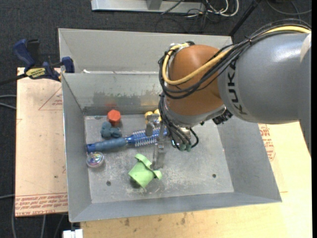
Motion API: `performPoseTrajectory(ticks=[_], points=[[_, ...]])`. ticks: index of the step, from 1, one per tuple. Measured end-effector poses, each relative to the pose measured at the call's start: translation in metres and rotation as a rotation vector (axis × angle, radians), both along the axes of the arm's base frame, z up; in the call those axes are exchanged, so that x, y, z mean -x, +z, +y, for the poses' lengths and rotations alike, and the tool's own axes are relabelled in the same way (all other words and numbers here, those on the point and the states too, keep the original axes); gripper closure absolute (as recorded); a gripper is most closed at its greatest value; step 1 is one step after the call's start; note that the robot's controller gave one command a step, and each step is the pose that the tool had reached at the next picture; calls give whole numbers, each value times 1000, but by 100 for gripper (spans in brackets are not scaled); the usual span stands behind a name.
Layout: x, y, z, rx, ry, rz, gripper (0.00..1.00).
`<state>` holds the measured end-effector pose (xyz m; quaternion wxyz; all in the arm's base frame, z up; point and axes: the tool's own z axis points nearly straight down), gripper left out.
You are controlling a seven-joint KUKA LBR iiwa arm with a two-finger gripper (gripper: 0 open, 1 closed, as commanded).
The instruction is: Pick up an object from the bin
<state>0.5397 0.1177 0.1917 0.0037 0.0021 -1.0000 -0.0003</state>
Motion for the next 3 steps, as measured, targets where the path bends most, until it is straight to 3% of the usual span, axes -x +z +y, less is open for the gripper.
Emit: performPoseTrajectory(ticks=[1,2,3], points=[[-88,-126,15,-2,184,-8,0],[-88,-123,14,-1,183,-8,100],[-44,17,31,-2,229,-15,100]])
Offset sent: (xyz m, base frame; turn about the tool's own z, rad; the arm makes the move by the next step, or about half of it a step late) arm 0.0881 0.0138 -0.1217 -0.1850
